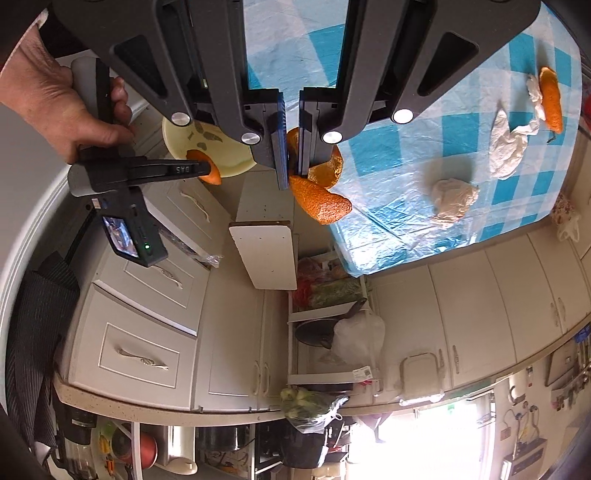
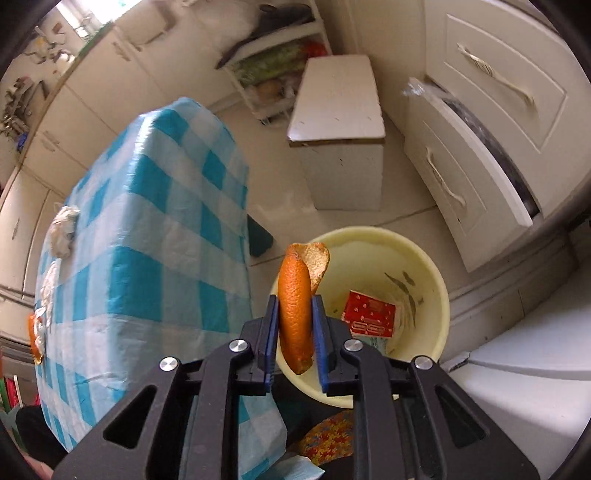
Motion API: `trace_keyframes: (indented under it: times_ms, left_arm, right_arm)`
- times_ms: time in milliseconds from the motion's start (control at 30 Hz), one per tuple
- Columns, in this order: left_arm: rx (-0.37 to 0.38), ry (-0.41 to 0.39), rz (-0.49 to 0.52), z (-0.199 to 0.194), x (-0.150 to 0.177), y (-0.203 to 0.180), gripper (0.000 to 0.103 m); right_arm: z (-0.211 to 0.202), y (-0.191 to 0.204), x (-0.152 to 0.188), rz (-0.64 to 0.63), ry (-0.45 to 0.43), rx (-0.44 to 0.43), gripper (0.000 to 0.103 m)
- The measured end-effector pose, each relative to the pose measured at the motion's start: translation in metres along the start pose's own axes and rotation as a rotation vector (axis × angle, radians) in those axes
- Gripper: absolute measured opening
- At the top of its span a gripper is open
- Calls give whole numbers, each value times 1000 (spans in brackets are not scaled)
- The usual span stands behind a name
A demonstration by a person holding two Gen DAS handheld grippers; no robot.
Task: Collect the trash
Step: 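Carry both orange peels in the tools toward the yellow bucket, then open both tools over the yellow bucket to drop the orange peels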
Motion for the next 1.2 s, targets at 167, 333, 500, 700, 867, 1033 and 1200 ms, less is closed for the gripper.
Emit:
trace_keyframes:
  times_ms: [167,333,500,700,867,1033,1200]
  left_arm:
    - [56,41,-19,20,8,-22,5]
    - [125,111,-59,51,21,-50,5]
    - [177,219,-116,96,41,-80,5]
    - [201,305,-136,141,57,-113,5]
    - [183,342,-142,162,65,-119,19]
    - [135,288,-129,154,57,-110,56]
    - [101,216,-73,128,43,-96,70]
  right_arm:
    - [-11,-13,-11,72,-66,22,39]
    - [-52,-23,-40,132,-278,31,55]
    - [-81,-37,-62,198,-435,39,60]
    - [-95,-42,-76,216,-508,39,60]
    - [-101,-45,-83,200,-553,72,60]
    - [-109,-53,-86,222,-586,99,66]
    - [-112,-52,-85,210,-595,126,70]
Point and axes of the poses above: each gripper's, at about its wrist camera, not at the fingertips, and z roughly the way its jaws point, y to its left, x to its underside, the point moved 9 cm from there along z, roughly the way its jaws point, and after that the axes turned 11 degrees about -y, right-handed, at the moved point
